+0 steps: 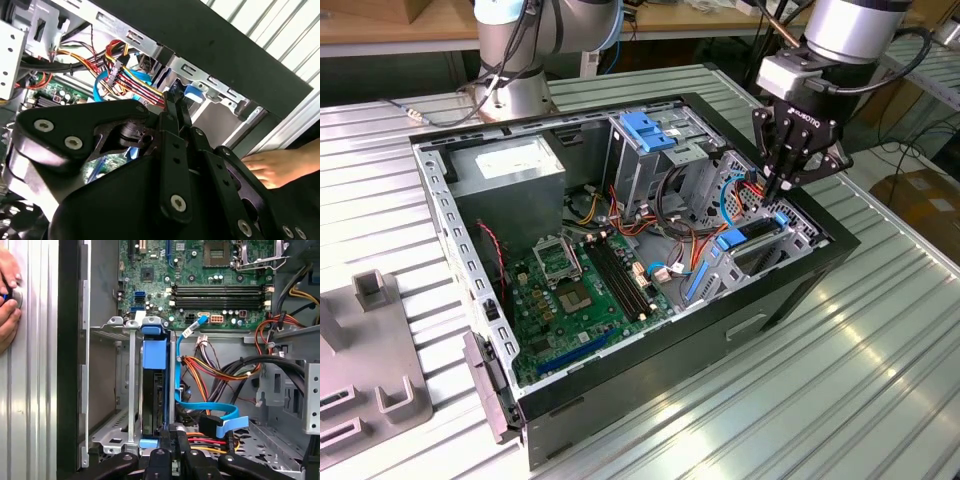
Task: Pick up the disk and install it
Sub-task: 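Insert the first disk wire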
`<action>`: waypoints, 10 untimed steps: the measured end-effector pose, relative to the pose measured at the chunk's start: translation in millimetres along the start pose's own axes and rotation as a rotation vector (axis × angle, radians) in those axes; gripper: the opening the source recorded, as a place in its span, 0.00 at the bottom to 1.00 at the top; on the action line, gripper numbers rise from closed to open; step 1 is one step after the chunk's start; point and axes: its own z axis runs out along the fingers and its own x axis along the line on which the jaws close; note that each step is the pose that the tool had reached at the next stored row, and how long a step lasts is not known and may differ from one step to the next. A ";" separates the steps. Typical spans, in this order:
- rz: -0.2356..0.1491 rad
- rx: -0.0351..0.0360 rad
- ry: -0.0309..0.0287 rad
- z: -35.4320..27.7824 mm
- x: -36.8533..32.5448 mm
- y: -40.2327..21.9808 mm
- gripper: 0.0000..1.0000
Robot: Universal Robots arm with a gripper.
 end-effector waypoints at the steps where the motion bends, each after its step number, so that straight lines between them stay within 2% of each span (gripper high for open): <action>1: 0.001 -0.0001 0.0000 0.2 1.0 0.4 0.16; 3: 0.001 -0.0003 -0.0002 0.8 3.6 1.2 0.16; 5: 0.001 -0.0002 -0.0003 1.3 5.5 5.0 0.16; 10: 0.001 -0.0002 -0.0003 3.0 6.5 8.7 0.16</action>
